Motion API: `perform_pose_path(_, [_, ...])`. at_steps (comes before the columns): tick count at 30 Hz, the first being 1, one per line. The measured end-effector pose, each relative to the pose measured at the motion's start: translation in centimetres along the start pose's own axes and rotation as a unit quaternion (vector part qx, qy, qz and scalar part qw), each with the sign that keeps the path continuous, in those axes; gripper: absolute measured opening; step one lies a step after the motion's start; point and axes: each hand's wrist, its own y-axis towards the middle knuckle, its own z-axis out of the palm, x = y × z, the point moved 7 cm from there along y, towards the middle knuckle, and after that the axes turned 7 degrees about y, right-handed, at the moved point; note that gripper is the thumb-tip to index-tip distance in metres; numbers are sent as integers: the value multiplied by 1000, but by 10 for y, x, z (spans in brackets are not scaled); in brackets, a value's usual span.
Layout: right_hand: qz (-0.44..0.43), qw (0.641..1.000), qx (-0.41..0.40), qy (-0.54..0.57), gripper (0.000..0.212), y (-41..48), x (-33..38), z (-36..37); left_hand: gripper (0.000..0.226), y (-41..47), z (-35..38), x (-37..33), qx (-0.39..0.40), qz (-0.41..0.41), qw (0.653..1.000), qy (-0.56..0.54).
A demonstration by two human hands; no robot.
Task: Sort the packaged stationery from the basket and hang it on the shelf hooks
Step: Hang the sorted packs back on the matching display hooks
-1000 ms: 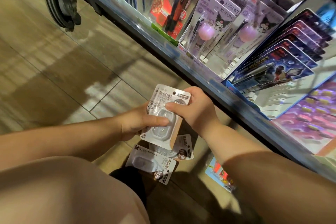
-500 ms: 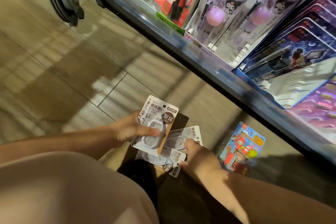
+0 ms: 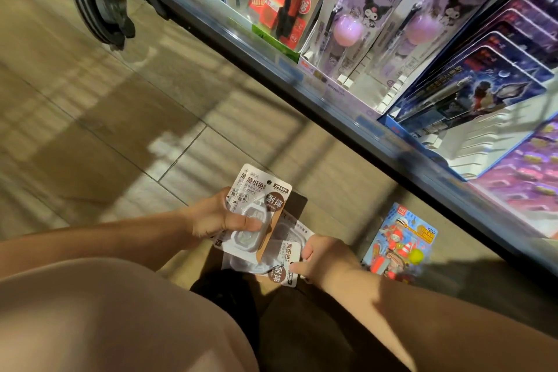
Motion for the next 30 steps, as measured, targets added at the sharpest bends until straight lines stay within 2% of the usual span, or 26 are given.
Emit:
perform_pose_path(2, [1, 1000, 0, 10, 46, 3, 2, 5, 63, 0, -1, 8, 5, -18, 1000, 2])
perform_pose_path(4, [4, 1000, 4, 10, 43, 4, 5, 4, 79, 0, -2, 13, 7, -25, 1000, -3])
perform_pose_path(6, [1, 999, 7, 41, 31, 3, 7, 1, 80, -2, -3, 13, 6, -22, 1000, -14])
perform_pose_path(8, [-3, 991, 2, 137, 13, 4, 5, -2, 79, -3, -6, 10, 1, -16, 999, -33])
perform_pose_path(11, [-1, 956, -43, 291, 26, 7, 3, -12, 86, -1, -13, 7, -17, 3, 998, -59])
perform_pose_path(14, [3, 903, -81, 421, 17, 7, 2, -33, 89, 1, -15, -6, -23, 26, 995, -93])
perform_pose_path(16, [-8, 874, -115, 471, 11, 6, 4, -55, 82, 2, -12, -20, -19, 47, 993, -111])
perform_pose_path(17, [-13, 864, -131, 486, 18, 5, 5, -65, 79, 2, -10, -27, -16, 55, 991, -124])
perform_pose_path(19, [-28, 857, -156, 491, 37, -1, 8, -87, 82, 1, -4, -42, -9, 64, 985, -159])
perform_pose_path(21, [-50, 858, -159, 486, 41, -16, 12, -108, 81, -1, 2, -61, 5, 78, 982, -173])
perform_pose_path(23, [-90, 882, -128, 445, 44, -40, 18, -128, 70, -6, 11, -86, 35, 101, 983, -147])
perform_pose_path(24, [-115, 902, -123, 398, 53, -52, 21, -138, 68, -11, 13, -98, 42, 110, 984, -133])
perform_pose_path(26, [-161, 917, -154, 330, 66, -83, 21, -166, 76, -22, 18, -126, 40, 131, 984, -111])
perform_pose_path(30, [-222, 903, -211, 303, 56, -143, 22, -216, 82, -57, 36, -185, 43, 191, 978, -70])
